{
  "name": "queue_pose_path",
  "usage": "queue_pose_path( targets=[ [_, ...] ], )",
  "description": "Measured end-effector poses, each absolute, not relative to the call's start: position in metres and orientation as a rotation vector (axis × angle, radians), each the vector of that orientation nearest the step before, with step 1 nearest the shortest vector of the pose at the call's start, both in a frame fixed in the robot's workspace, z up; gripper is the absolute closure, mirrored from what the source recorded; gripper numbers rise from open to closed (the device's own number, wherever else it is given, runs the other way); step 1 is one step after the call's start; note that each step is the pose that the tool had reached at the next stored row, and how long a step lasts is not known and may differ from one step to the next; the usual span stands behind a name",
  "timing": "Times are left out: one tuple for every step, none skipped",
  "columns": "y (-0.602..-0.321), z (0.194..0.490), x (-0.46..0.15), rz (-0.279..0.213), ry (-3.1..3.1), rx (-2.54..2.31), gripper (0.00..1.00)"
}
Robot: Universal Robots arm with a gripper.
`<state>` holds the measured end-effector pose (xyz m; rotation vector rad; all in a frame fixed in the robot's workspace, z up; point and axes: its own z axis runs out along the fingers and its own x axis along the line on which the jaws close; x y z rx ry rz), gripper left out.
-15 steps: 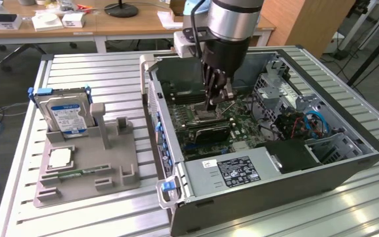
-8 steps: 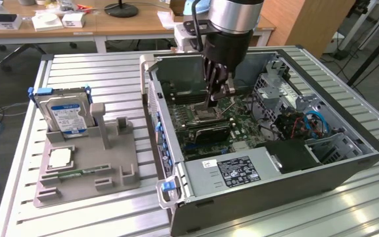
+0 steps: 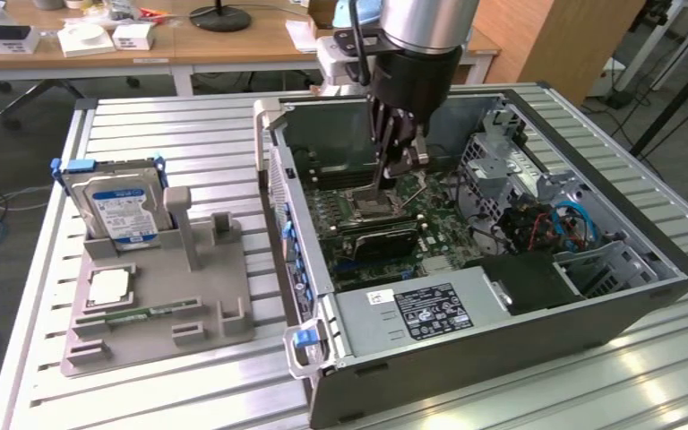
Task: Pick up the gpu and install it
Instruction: 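Press down on the gpu until it lock into place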
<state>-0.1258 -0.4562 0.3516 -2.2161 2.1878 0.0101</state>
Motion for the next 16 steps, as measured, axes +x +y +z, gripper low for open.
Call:
queue_pose_path(
  targets=[
    [-0.4562, 0.3527, -0.1258, 0.010, 2.188, -2.216, 0.90],
    [-0.4562, 0.3526, -0.1258, 0.010, 2.188, -2.216, 0.90],
    [-0.4562, 0.3526, -0.1258, 0.010, 2.188, -2.216, 0.90],
    [-0.4562, 0.3526, -0.1252, 0.010, 2.187, -2.216, 0.90],
    [-0.4562, 0.3527, -0.1237, 0.010, 2.188, -2.216, 0.90],
    [-0.4562, 0.3527, -0.1221, 0.010, 2.188, -2.216, 0.90],
    [-0.4562, 0.3527, -0.1206, 0.010, 2.188, -2.216, 0.90],
    [-0.4562, 0.3527, -0.1195, 0.010, 2.188, -2.216, 0.90],
    [-0.4562, 0.3527, -0.1186, 0.010, 2.188, -2.216, 0.90],
    [-0.4562, 0.3527, -0.1182, 0.010, 2.188, -2.216, 0.90],
    [-0.4562, 0.3527, -0.1182, 0.010, 2.188, -2.216, 0.90],
    [-0.4562, 0.3527, -0.1182, 0.010, 2.188, -2.216, 0.90],
    [-0.4562, 0.3527, -0.1180, 0.010, 2.188, -2.216, 0.90],
    [-0.4562, 0.3527, -0.1181, 0.010, 2.188, -2.216, 0.90],
    [-0.4562, 0.3527, -0.1181, 0.010, 2.188, -2.216, 0.90],
    [-0.4562, 0.3527, -0.1181, 0.010, 2.188, -2.216, 0.90]
  ],
)
